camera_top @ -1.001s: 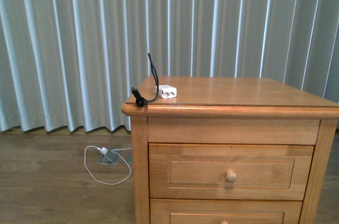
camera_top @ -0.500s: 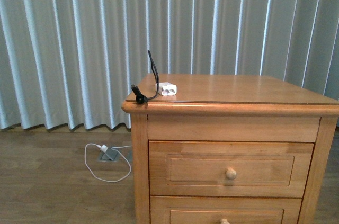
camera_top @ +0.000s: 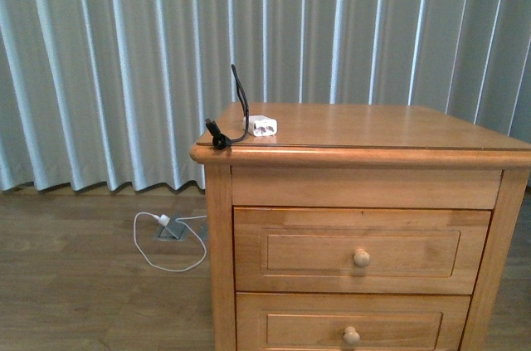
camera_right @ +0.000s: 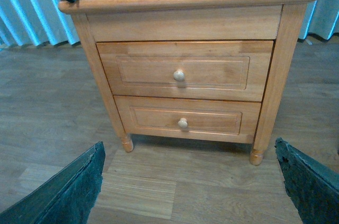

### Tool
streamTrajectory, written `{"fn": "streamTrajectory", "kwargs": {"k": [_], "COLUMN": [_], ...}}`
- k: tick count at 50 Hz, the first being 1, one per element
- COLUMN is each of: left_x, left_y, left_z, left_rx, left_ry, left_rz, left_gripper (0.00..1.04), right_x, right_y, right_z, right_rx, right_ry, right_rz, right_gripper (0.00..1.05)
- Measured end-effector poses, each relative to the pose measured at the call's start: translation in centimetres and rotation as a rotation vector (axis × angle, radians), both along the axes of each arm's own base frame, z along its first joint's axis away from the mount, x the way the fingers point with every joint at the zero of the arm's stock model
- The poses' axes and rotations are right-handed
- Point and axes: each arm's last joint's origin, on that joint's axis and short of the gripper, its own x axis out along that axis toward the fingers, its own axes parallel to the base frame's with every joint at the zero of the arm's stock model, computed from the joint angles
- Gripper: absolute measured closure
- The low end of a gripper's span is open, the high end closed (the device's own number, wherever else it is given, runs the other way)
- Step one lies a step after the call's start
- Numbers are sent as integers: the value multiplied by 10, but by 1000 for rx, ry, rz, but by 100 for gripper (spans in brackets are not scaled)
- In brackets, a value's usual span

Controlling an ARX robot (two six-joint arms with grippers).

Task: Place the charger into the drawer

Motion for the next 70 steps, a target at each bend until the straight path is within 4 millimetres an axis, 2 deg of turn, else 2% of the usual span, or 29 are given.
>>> {"fn": "streamTrajectory", "kwargs": {"k": [7,12,21,32,40,55,63,70], "left_x": [0,0,0,0,0,0,0,0], "left_y": [0,0,0,0,0,0,0,0], "left_z": [0,0,0,0,0,0,0,0], "left_rx": [0,0,0,0,0,0,0,0], "left_ry": [0,0,0,0,0,0,0,0], "left_rz": [0,0,0,0,0,0,0,0], "left_gripper": [6,6,6,6,6,6,6,6], "right_x": [33,60,118,176,214,281,304,317], "right_y": [13,24,53,92,114,131,131,129], "right_z": [7,5,-11,-32,-40,-60,-71,-80], "right_rx": [16,6,-17,-66,-77,-80,-96,-114], "right_ry": [64,108,213,270,246,215,199,183], "right_rz": [6,2,15,8,-26,-105,-144,-159], "right_gripper": [9,9,9,9,9,9,9,9]}}
